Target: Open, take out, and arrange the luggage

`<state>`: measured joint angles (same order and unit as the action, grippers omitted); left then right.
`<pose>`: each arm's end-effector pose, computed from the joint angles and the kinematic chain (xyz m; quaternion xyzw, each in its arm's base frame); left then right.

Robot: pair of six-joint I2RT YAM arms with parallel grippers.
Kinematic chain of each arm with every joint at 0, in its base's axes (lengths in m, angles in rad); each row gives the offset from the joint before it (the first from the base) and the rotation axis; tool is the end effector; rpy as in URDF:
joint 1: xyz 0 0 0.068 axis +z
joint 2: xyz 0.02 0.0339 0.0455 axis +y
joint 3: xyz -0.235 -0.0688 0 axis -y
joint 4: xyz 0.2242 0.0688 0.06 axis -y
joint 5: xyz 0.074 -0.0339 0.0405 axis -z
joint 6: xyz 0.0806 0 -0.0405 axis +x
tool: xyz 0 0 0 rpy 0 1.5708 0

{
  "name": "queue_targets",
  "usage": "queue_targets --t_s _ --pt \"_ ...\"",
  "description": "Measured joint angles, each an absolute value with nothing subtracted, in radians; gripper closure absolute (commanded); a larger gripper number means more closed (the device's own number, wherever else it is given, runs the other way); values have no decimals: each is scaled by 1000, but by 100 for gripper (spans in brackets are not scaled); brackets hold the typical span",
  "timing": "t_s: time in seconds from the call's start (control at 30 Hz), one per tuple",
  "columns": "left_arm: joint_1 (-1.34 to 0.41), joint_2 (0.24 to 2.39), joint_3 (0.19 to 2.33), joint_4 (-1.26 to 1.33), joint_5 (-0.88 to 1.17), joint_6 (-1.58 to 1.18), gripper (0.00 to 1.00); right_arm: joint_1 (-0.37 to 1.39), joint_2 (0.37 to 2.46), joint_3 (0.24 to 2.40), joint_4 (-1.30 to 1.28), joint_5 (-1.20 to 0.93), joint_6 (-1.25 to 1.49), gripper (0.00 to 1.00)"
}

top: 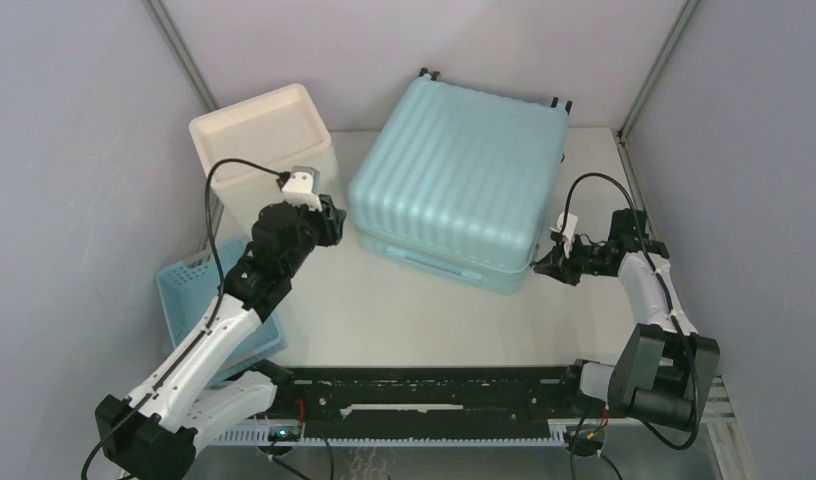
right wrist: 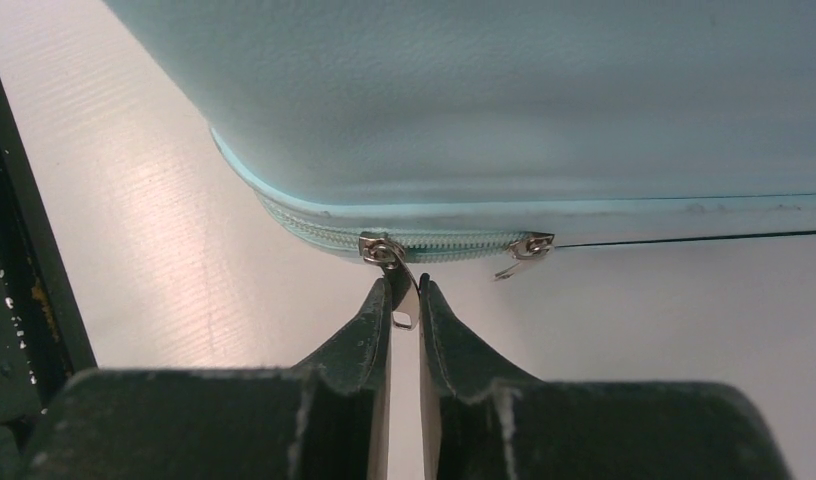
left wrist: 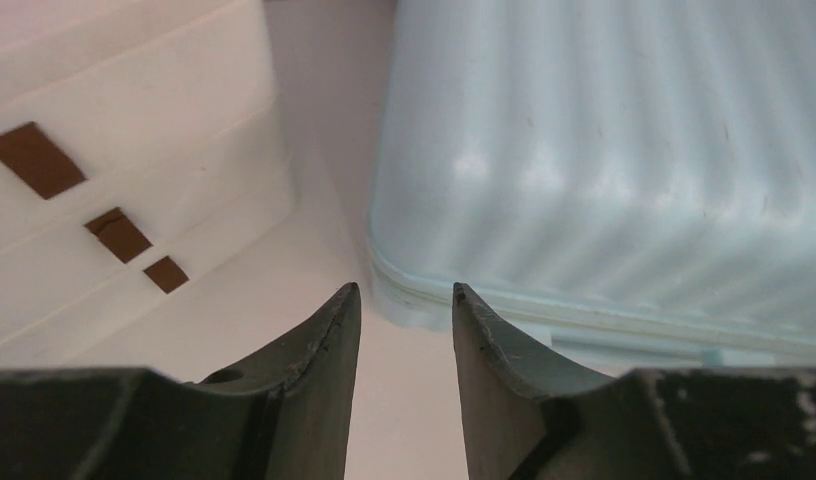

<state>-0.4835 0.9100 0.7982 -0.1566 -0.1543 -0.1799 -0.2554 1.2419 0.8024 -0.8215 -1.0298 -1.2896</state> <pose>0.2301 -0.1068 0.2929 0.0737 0.7909 -0.1388 0.5914 0.2184 0.0144 0.1848 -0.4912 0.7099 0.2547 0.4357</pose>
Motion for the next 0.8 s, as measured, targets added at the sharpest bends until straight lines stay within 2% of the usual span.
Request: queue_targets --t_s 0.37,0.8 --pt "-329 1047 925 -162 -120 -266 60 -220 1145 770 -838 -979 -1295 100" --pt "-307 1263 968 -175 -40 -269 60 -103 979 688 -751 -871 -1163 100"
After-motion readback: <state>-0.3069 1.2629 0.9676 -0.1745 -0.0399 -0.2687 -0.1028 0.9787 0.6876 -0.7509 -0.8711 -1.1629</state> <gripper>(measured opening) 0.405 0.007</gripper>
